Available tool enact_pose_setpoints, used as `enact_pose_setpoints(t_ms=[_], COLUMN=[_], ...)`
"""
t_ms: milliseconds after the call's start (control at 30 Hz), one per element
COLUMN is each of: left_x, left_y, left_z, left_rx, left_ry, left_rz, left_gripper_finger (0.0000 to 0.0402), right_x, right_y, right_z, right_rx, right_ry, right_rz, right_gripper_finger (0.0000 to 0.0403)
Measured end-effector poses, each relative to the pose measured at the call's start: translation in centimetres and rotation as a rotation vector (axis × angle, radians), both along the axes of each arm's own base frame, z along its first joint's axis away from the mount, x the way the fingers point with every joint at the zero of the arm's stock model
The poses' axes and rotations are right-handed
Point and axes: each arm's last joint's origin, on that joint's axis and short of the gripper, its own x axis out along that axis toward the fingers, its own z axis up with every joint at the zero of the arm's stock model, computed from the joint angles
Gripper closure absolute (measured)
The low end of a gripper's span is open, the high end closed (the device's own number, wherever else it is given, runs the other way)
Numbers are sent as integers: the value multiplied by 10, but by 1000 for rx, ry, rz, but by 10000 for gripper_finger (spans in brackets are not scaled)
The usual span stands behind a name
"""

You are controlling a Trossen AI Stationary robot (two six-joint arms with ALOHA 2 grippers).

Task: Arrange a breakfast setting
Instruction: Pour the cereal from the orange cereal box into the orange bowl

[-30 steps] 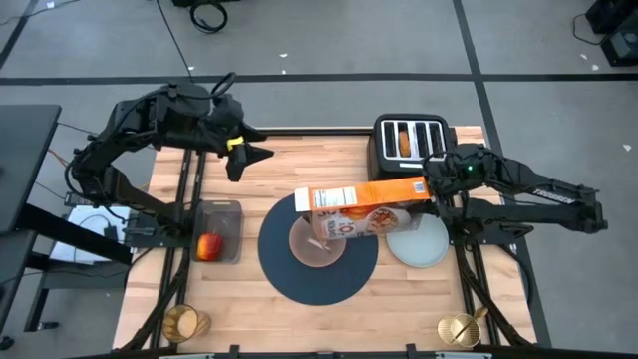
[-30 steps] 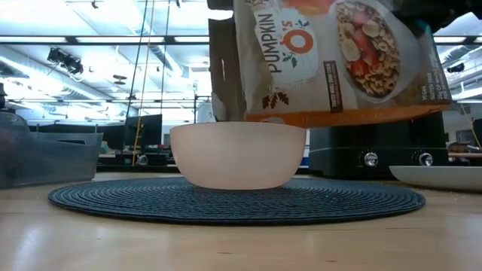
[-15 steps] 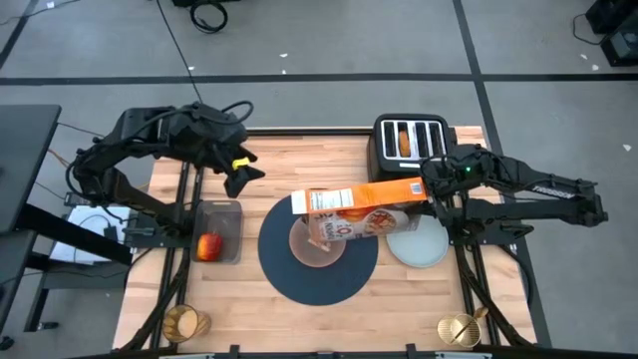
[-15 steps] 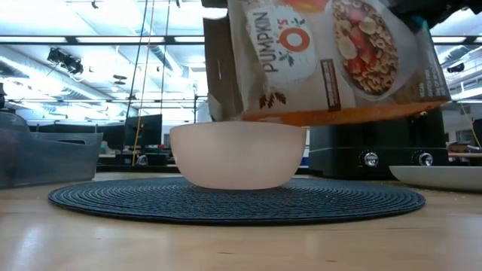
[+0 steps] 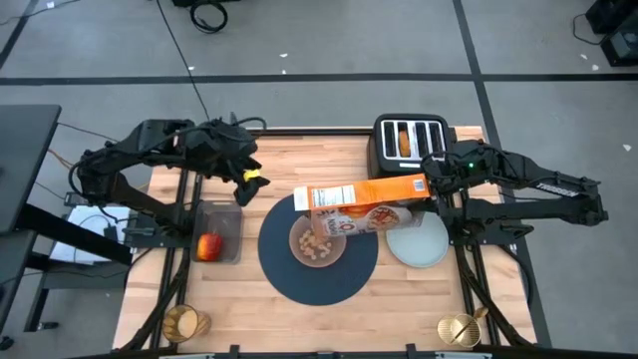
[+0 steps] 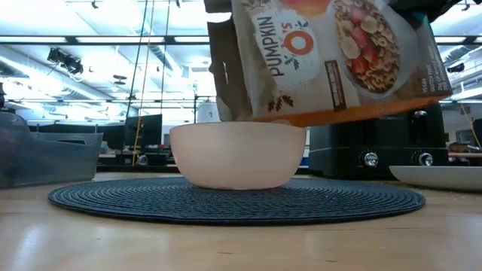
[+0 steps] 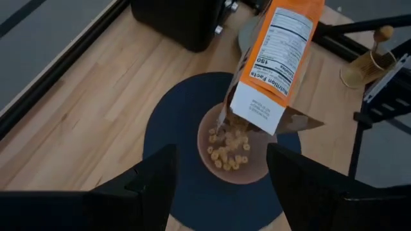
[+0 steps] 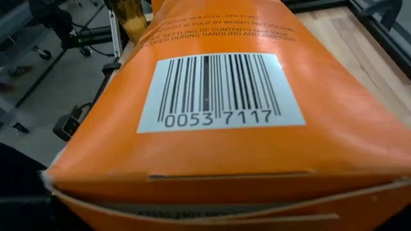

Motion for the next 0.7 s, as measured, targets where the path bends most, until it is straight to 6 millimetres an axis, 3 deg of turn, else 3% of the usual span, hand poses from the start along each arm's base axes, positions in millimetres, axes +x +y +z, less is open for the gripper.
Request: enact_pose_setpoints(t_ms=[233, 500, 700], left_x=[14, 4, 8], left_y=[-15, -32, -44], left_z=[-34, -66, -107], left_rx=[12, 22, 9], left_ry=[-2, -97, -40], left_rz=[-56, -27, -42], left_gripper_finger=[160, 160, 160], right_x=[0, 1, 7], right_y=[0, 1, 2], right_z=[1, 1, -1], right_rx=[13, 28, 30], right_ry=[-5, -9, 15], right_rz=[-5, 4, 31], right_gripper_finger=[112, 112, 112])
